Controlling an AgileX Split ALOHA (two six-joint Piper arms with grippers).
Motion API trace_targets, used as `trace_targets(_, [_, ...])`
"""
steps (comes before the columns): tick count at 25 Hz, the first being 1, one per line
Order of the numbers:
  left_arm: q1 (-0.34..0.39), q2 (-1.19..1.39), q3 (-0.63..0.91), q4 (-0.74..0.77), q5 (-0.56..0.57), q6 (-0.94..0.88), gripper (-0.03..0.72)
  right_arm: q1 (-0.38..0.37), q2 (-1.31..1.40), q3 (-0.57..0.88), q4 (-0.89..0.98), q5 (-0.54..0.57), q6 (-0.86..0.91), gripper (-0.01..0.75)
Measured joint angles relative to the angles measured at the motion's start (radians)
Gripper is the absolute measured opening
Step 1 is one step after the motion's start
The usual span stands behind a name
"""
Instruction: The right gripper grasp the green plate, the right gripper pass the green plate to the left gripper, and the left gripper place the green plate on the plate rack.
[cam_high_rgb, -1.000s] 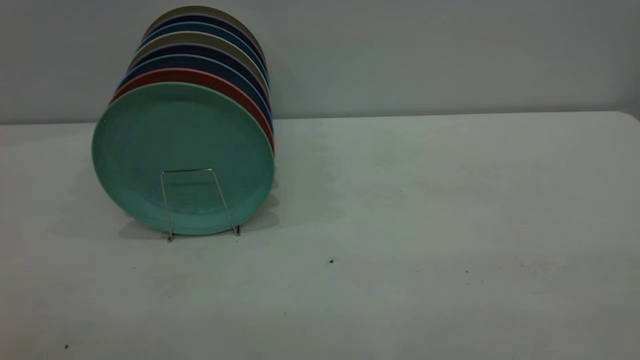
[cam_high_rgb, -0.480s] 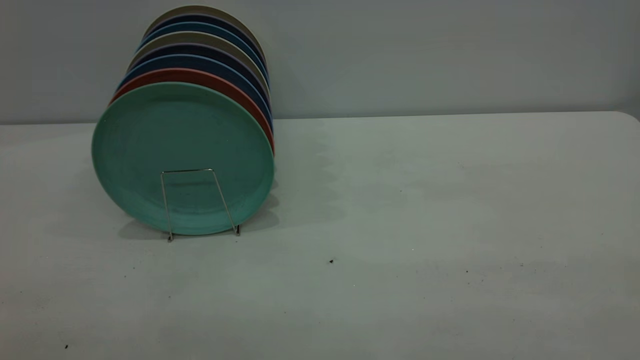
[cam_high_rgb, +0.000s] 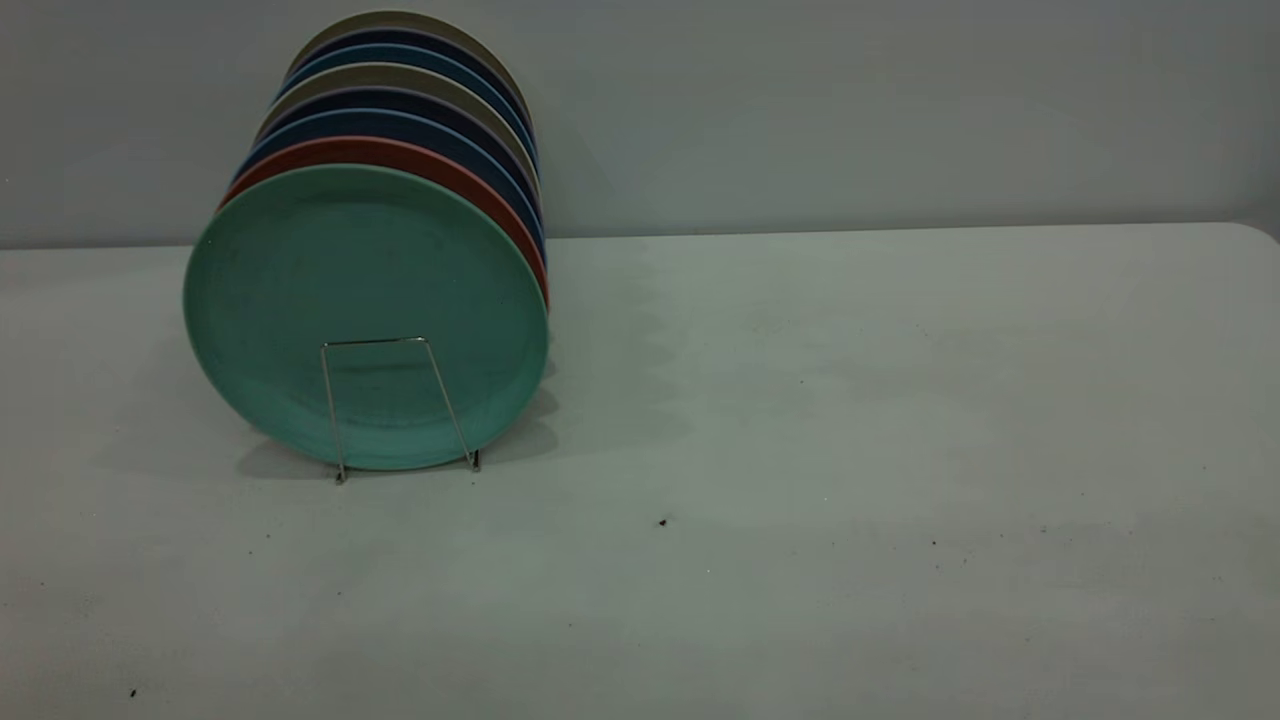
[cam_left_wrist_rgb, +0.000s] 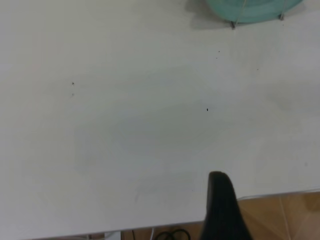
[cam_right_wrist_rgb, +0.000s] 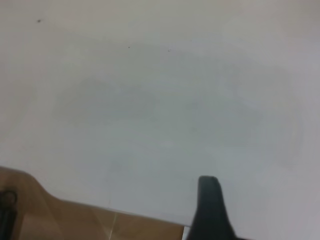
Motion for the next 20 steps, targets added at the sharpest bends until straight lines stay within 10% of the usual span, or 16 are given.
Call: trace_targets(20, [0.0, -0.05, 0.0, -0.005, -0.001, 0.0, 0.518, -0.067, -0.091, 0.0, 0.003, -0.001, 0.0, 0.566])
